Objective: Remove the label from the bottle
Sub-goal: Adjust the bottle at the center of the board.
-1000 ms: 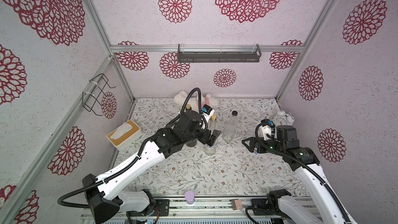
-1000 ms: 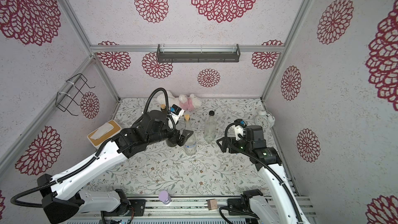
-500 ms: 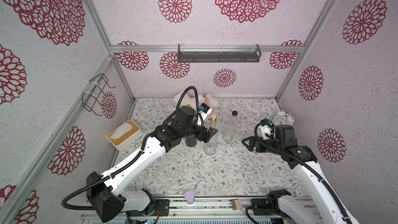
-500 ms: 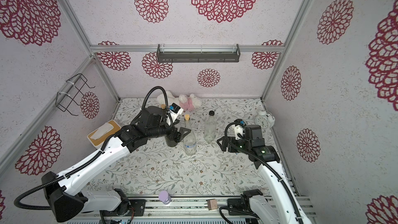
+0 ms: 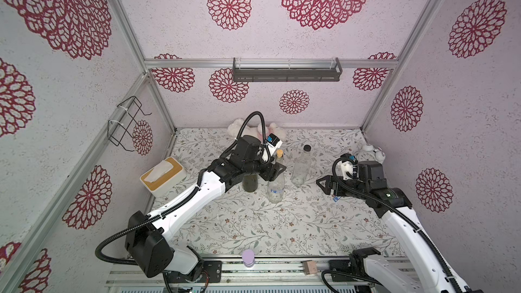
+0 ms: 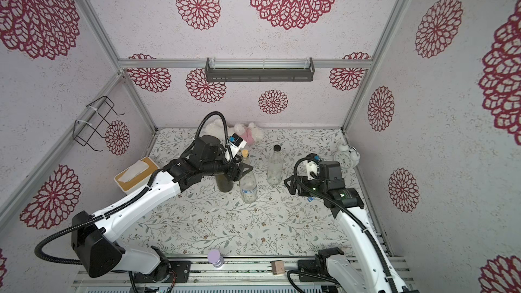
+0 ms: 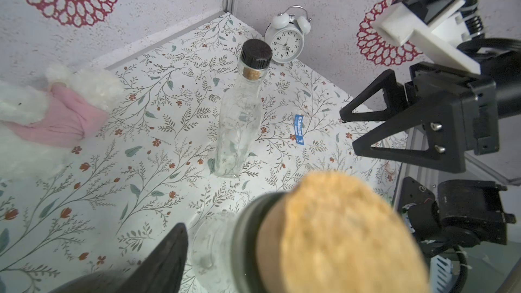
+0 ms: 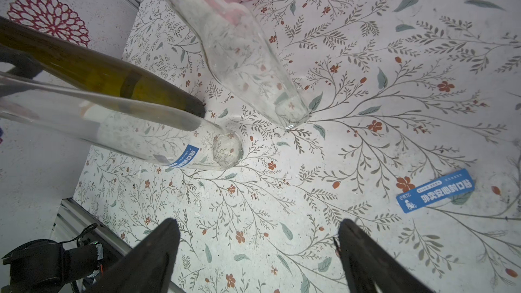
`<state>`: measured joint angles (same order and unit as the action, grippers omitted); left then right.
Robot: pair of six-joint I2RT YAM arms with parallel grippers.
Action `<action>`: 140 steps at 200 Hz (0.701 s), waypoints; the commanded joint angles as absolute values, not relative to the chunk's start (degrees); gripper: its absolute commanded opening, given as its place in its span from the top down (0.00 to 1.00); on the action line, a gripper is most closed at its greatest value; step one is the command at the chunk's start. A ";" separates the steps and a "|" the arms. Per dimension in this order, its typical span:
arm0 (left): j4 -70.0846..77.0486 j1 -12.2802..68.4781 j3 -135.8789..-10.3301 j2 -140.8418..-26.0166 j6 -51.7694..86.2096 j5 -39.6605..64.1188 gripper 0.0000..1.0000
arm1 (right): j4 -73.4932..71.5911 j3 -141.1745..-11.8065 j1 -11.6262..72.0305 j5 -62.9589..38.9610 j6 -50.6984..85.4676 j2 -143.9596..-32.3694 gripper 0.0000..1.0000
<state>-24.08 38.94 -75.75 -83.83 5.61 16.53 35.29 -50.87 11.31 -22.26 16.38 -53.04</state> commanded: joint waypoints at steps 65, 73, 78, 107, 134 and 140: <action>-19.37 38.39 -78.75 -86.46 6.41 17.54 0.58 | 33.38 -52.65 11.55 -19.97 15.94 -52.73 0.09; -19.90 38.50 -79.38 -86.69 6.67 17.24 0.62 | 33.61 -52.66 11.60 -19.76 15.74 -52.77 0.09; -19.99 38.49 -79.59 -86.74 6.84 17.16 0.63 | 33.74 -52.69 11.60 -19.65 15.59 -52.74 0.10; -19.25 39.00 -80.21 -87.01 7.42 14.66 0.70 | 34.47 -53.15 11.59 -19.47 14.69 -52.65 0.09; -21.15 40.75 -82.68 -87.44 7.43 9.56 0.75 | 35.18 -54.09 11.59 -18.97 13.95 -52.16 0.10; -21.79 41.34 -83.52 -87.64 7.31 7.95 0.77 | 35.84 -54.60 11.59 -18.59 13.63 -52.21 0.10</action>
